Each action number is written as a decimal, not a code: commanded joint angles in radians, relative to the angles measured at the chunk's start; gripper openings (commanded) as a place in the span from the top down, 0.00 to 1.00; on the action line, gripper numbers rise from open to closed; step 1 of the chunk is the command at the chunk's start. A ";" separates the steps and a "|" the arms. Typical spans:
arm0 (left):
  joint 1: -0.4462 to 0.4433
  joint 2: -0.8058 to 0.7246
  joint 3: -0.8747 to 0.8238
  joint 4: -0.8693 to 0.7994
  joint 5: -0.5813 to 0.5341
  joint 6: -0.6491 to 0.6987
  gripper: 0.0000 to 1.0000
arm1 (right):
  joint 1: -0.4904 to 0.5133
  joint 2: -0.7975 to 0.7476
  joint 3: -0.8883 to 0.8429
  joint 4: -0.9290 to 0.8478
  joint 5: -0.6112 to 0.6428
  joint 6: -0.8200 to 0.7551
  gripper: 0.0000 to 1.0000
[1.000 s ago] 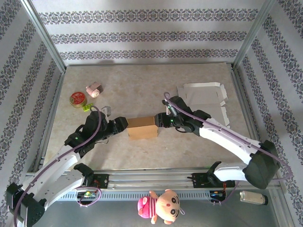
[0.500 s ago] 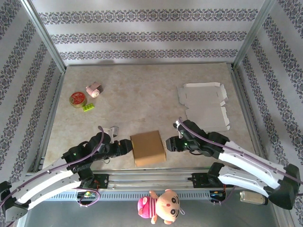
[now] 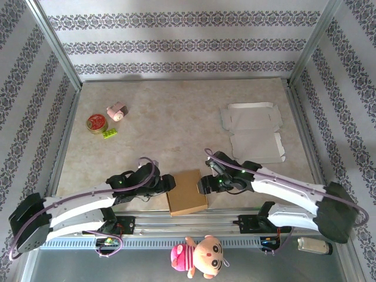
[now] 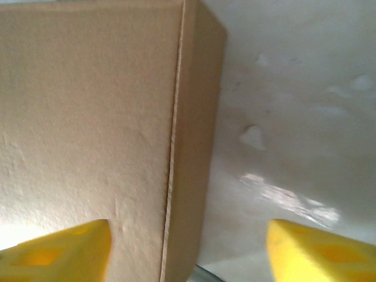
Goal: Fold the paper box
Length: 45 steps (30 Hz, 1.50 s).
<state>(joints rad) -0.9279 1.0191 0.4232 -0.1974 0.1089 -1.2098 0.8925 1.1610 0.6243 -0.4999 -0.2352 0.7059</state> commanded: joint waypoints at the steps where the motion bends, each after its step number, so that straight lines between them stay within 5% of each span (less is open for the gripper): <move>1: -0.023 0.073 -0.018 0.220 0.031 -0.051 0.37 | -0.002 0.040 -0.046 0.213 -0.120 0.104 0.43; 6: 0.010 0.223 0.078 0.257 0.023 -0.015 0.51 | -0.020 0.133 -0.034 0.437 -0.072 0.226 0.54; 11: 0.252 0.347 0.175 0.310 0.065 0.069 0.52 | -0.137 0.365 0.192 0.500 -0.027 0.200 0.60; 20: 0.613 0.841 0.704 0.193 0.028 0.429 0.56 | -0.231 0.985 0.906 0.454 0.146 0.079 0.64; 27: 0.717 1.154 1.115 0.069 0.036 0.553 0.50 | -0.274 1.349 1.480 0.243 0.188 0.025 0.56; 30: 0.745 1.199 1.144 0.091 0.057 0.526 0.46 | -0.285 1.430 1.685 0.125 0.137 -0.036 0.48; 34: 0.767 1.173 1.104 0.160 0.083 0.472 0.36 | -0.291 1.379 1.729 0.065 0.170 -0.107 0.31; 38: 0.775 1.084 1.129 0.056 0.046 0.526 0.16 | -0.319 1.241 1.672 0.046 0.153 -0.212 0.15; 45: 0.775 0.801 1.060 -0.102 -0.073 0.629 0.09 | -0.446 0.842 1.278 0.135 0.032 -0.281 0.06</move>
<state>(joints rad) -0.1486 1.9881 1.5211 -0.2260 0.0795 -0.6418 0.5140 2.2024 2.0190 -0.4213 -0.1337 0.4801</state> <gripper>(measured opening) 0.912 0.941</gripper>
